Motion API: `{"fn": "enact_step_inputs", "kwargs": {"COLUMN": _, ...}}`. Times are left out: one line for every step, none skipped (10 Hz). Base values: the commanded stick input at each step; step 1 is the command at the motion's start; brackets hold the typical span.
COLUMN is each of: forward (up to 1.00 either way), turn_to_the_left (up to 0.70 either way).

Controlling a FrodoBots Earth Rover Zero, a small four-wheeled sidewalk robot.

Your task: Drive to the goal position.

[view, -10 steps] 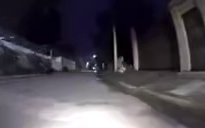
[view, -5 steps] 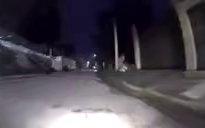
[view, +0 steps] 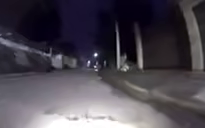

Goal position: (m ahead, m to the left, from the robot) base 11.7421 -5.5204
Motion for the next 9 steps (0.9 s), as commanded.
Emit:
{"fn": "enact_step_inputs", "kwargs": {"forward": 0.50, "turn_to_the_left": 0.00}}
{"fn": "enact_step_inputs", "kwargs": {"forward": 0.50, "turn_to_the_left": 0.00}}
{"fn": "enact_step_inputs", "kwargs": {"forward": 0.50, "turn_to_the_left": 0.00}}
{"fn": "enact_step_inputs", "kwargs": {"forward": 0.50, "turn_to_the_left": 0.00}}
{"fn": "enact_step_inputs", "kwargs": {"forward": 0.50, "turn_to_the_left": 0.00}}
{"fn": "enact_step_inputs", "kwargs": {"forward": 0.50, "turn_to_the_left": 0.00}}
{"fn": "enact_step_inputs", "kwargs": {"forward": 0.50, "turn_to_the_left": 0.00}}
{"fn": "enact_step_inputs", "kwargs": {"forward": 0.50, "turn_to_the_left": 0.00}}
{"fn": "enact_step_inputs", "kwargs": {"forward": 0.50, "turn_to_the_left": 0.00}}
